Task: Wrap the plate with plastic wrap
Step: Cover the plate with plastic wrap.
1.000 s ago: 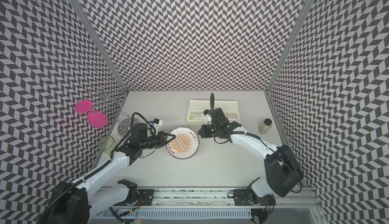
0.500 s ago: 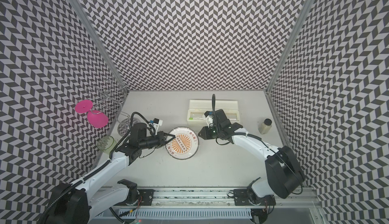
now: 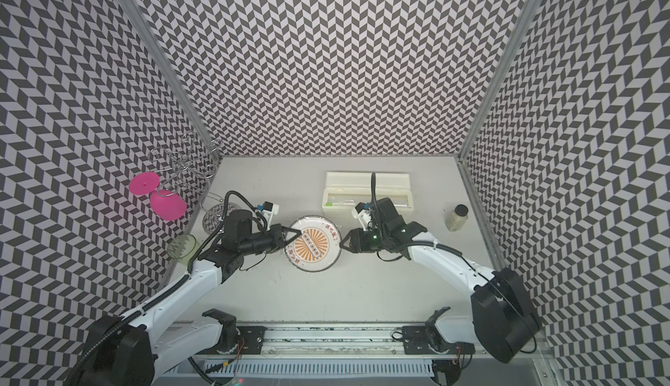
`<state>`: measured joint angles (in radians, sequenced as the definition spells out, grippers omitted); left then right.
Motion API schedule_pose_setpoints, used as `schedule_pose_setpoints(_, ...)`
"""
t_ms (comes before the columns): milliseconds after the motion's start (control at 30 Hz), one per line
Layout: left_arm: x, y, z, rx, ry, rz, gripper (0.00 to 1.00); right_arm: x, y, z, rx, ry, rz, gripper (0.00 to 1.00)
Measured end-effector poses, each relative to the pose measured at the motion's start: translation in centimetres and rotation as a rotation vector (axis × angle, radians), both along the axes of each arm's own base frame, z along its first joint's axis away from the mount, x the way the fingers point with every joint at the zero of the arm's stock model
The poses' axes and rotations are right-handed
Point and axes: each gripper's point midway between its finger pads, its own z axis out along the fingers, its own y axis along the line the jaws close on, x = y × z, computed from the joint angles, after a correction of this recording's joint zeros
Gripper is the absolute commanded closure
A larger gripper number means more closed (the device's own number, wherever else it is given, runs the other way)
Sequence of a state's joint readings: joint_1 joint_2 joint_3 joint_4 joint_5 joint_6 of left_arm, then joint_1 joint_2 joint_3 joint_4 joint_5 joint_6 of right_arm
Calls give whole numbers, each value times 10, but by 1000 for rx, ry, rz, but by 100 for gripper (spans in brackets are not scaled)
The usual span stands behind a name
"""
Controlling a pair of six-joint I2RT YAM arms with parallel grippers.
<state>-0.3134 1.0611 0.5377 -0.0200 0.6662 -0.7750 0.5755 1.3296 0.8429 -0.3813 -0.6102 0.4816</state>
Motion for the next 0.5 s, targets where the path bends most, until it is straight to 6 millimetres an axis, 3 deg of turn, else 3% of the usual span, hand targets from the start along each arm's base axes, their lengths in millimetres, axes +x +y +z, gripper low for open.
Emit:
schedule_pose_setpoints(167,0,0,-1,1,2,0,100,-5,5,2,18,11,19,74)
schedule_pose_setpoints(400,0,0,-1,1,2,1,100,-9,7,-1,32,22,26,80)
schedule_pose_setpoints(500,0,0,-1,1,2,1,100,-9,7,-2,34,26,21,88)
